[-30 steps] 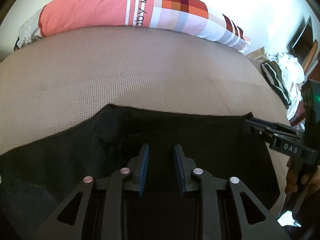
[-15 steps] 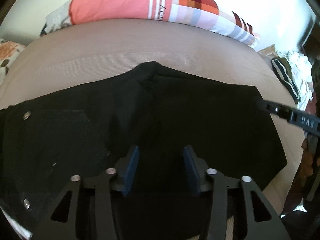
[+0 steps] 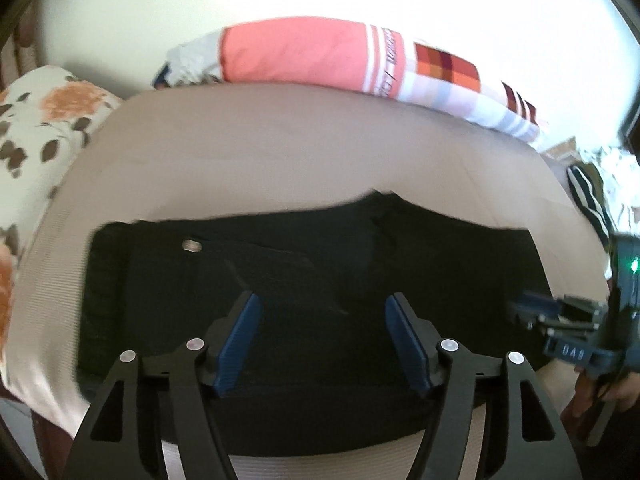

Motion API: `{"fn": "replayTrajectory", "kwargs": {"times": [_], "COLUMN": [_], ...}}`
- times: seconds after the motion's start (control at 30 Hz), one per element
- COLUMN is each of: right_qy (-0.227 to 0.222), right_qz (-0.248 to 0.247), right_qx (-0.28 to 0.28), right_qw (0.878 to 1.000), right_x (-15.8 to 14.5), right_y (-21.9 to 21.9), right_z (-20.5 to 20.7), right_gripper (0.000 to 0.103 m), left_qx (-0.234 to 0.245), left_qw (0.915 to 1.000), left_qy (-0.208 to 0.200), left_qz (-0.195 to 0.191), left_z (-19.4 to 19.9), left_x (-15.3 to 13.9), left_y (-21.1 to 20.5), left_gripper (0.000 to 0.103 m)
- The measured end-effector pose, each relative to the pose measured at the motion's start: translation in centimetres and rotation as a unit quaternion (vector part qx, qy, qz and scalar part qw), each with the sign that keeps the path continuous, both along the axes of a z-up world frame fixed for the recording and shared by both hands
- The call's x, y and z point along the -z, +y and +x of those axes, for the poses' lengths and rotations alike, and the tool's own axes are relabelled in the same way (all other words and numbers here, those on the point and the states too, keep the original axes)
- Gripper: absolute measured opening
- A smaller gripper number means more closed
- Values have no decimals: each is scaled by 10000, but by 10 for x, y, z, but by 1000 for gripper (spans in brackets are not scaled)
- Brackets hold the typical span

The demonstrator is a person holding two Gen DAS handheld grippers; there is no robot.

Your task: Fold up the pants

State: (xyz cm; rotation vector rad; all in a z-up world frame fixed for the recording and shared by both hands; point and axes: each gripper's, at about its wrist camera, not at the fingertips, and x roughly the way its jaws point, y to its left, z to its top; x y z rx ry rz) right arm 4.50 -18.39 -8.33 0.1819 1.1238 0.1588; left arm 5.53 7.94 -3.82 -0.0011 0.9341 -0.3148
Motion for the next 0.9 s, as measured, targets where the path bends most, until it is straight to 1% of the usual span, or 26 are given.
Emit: {"fn": "replayTrajectory", "kwargs": {"times": [0.1,0.2,0.27,0.5,0.6,0.7,0.83,0.9], "right_qy": [43,96,148,408,434,497,486,485], "right_qz": [66,105,160,335,373,498,518,632], "right_qx": [-124,-228,-277,-467,-577,-695,-785,-735], "right_qw": [9999,9996,9994,9975,9967,9951,9944,9941], "right_x": [-1,-1,-1,9,9,7,4,0], "right_y": [11,20,26,57,69,81,93,92], "right_z": [-1,-1,0,3,4,6,11,14], "right_gripper": [45,45,45,45,46,46,46,46], "left_qx": [-41,-186,-318,-585,-698,-801,-737,-670], "left_qw": [9999,9990,9988,9981,9969,9952,9944,9930], "left_qy": [-158,-311,-307,79,366,524,673,819], "left_qz": [32,254,229,195,-49,-191,-341,-525], "left_z": [0,1,1,7,14,21,31,37], "left_x": [-9,-15,-16,-6,3,10,18,23], "left_y": [23,52,70,118,136,150,164,172], "left_gripper": [68,68,68,68,68,68,68,68]}}
